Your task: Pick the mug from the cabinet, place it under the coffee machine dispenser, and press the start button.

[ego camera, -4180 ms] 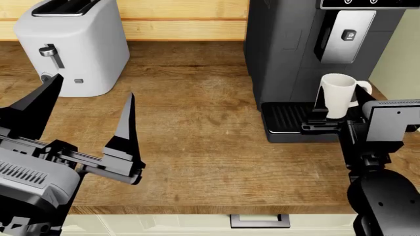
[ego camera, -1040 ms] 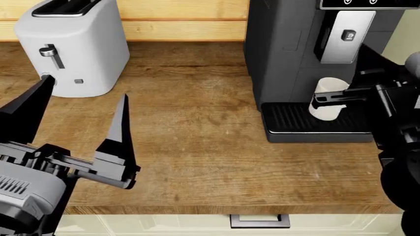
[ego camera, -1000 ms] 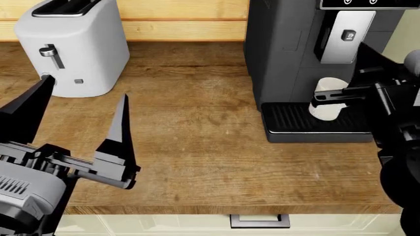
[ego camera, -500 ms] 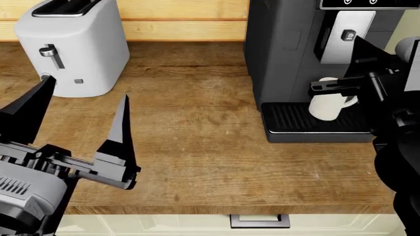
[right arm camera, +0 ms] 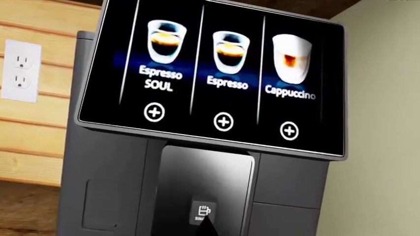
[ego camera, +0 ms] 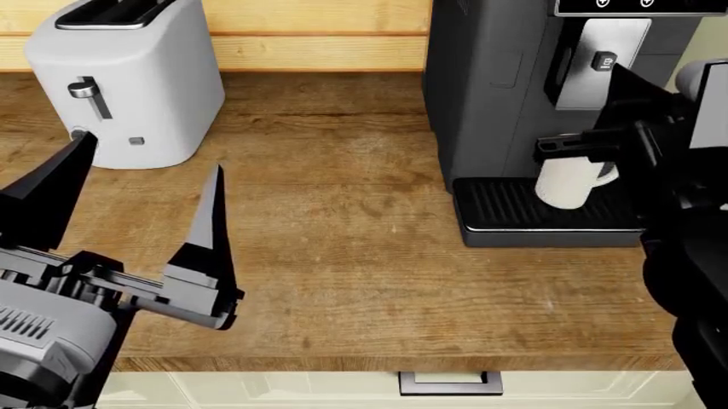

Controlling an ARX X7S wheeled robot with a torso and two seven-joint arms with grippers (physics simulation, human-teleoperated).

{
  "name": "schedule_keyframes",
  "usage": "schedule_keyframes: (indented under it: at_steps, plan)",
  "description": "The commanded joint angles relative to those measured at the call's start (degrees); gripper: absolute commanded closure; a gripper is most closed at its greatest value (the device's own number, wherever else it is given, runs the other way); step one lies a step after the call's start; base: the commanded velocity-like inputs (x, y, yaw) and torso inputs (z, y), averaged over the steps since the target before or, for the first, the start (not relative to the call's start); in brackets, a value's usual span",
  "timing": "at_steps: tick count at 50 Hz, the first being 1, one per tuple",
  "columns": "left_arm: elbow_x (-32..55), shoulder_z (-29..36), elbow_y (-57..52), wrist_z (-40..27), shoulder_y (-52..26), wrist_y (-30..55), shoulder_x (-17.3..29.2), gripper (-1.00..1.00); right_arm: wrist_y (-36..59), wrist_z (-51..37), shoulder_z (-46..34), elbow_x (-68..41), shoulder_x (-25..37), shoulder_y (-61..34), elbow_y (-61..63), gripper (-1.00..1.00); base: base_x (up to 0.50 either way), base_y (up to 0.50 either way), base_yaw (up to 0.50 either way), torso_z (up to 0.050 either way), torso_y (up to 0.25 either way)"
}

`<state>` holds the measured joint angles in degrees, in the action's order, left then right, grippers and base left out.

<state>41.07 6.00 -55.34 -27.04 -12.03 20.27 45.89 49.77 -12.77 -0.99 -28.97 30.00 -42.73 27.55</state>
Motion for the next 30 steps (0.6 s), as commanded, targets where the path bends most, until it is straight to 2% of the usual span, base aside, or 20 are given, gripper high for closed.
schedule_keyframes:
  at_steps: [1, 30]
  plan:
    - [-0.12, 0.28, 0.07, -0.12, 0.11, -0.3, 0.19, -1.0, 0.04, -0.08, -0.34, 0.01, 0.02, -0.83, -0.48, 1.0, 0.0, 0.0, 0.0, 0.0, 0.0]
    - [-0.05, 0.66, 0.07, -0.59, 0.21, -0.94, 0.86, -1.0, -0.57, -0.05, -2.0, 0.57, -0.42, -1.46, -3.03, 1.0, 0.0, 0.0, 0.0, 0.0, 0.0]
